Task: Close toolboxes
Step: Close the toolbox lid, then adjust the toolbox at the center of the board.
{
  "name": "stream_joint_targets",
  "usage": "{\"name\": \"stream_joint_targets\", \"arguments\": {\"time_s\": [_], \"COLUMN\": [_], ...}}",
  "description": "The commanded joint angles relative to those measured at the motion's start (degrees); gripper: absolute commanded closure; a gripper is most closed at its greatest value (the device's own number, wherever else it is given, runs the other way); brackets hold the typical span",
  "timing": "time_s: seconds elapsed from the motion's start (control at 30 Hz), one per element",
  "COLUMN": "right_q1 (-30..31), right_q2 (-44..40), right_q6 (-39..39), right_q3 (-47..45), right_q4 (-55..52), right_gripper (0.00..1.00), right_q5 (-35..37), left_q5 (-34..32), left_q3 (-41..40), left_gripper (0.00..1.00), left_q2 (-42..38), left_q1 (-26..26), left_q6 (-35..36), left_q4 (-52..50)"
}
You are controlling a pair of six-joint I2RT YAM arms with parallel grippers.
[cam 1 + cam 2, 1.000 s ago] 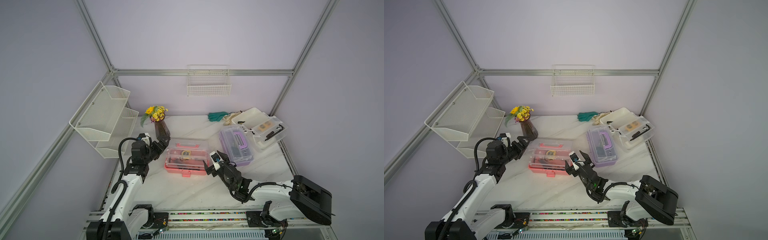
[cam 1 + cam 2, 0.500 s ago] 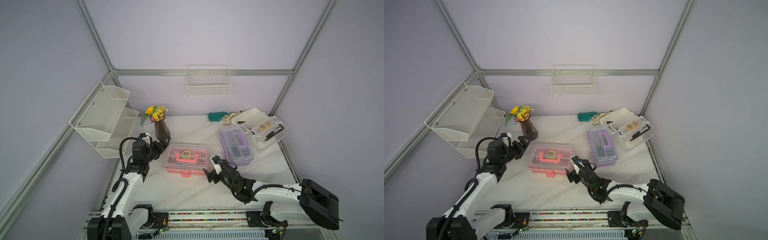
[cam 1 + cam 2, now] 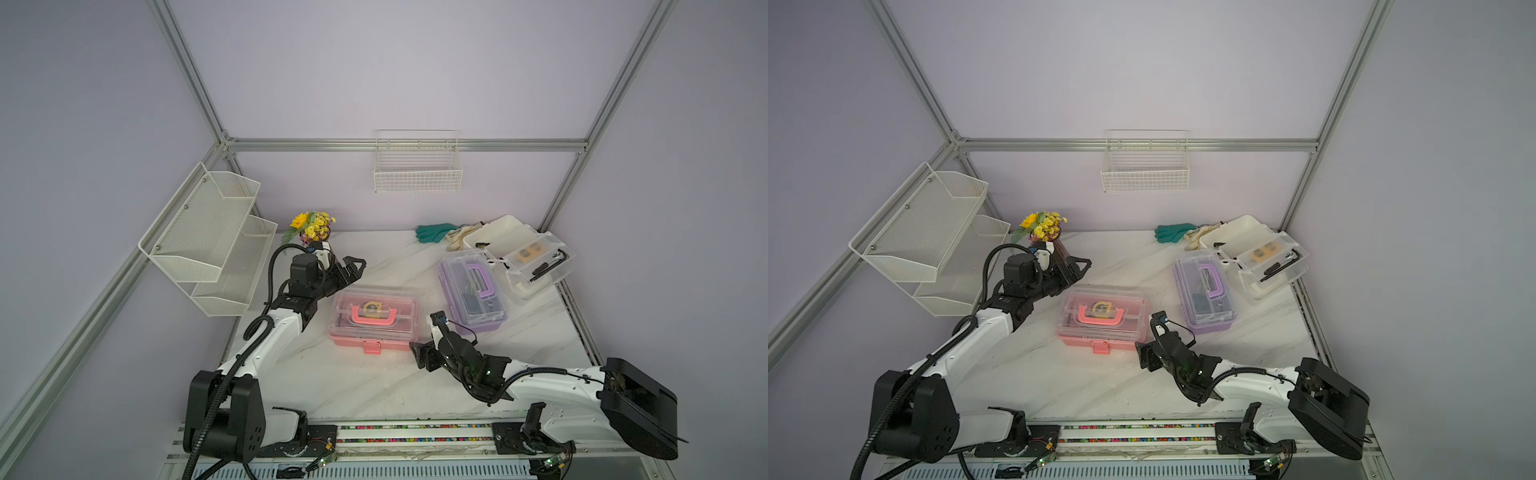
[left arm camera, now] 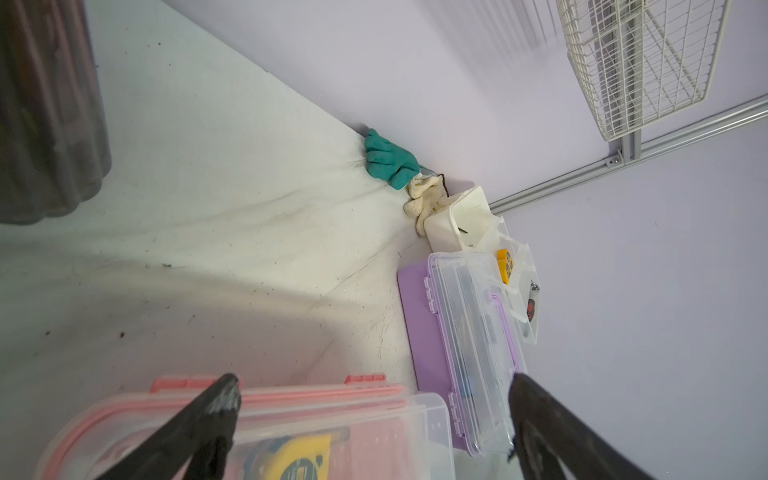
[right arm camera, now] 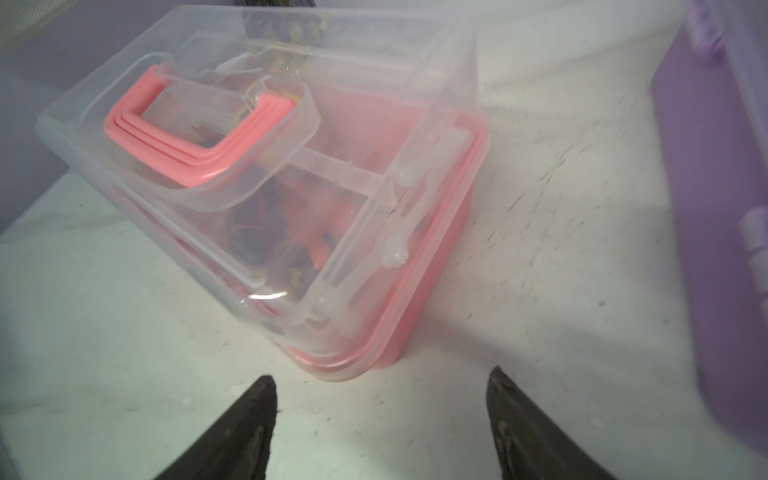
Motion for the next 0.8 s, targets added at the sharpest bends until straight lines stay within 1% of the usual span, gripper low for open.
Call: {"name": "stream_joint_targets", "arguments": {"time_s": [0.0,0.1,0.13,0.27,0.33,0.4,0.53,0.63,0.77], "right_q1": [0.2,0.2,0.2,0.2,0.2,0.1,-1.3,-3.6,-8.3], "right_q2": [1.9,2.7,3.0,7.0,9.1,11.1,13.8,16.0,18.6], "right_q6": [1.3,1.9,2.1,2.2,2.2,2.1,0.8,0.8,1.4], "right_q3": [0.9,0.0,-0.2,0.1,1.1,2.7,5.4,6.9,8.6], "right_q4": [-1.6,0.5,1.2,4.0,5.5,6.3,7.1,8.8,11.9], "right_gripper": [0.49,0.76,0.81,0.91,0.91,0.92,0.89,0.86,0.82], "right_q5": [-5.8,-8.1,-8.6,-8.6,-8.2,-6.2,-4.0,-5.0,-8.2], "left_q5": [-1.2,-0.3,-0.4,-0.4,0.2,0.7,0.2,0.2,2.8], "left_q3": [7.2,10.6,11.4,13.7,13.5,13.1,10.2,8.8,5.7], "left_gripper": [0.00,0.00,0.00,0.00,0.00,0.00,0.00,0.00,0.00], "left_q2": [6.1,10.9,12.1,16.7,18.2,19.0,17.1,15.9,14.2], "left_q1": [-0.6,-0.7,-0.6,-0.7,-0.7,-0.7,-0.7,-0.6,-0.7], "left_q6": [7.3,9.0,9.5,11.4,11.5,11.5,11.7,11.5,9.7], "left_q4": [-1.1,-2.3,-2.7,-5.5,-6.2,-7.1,-7.6,-9.1,-9.4]}}
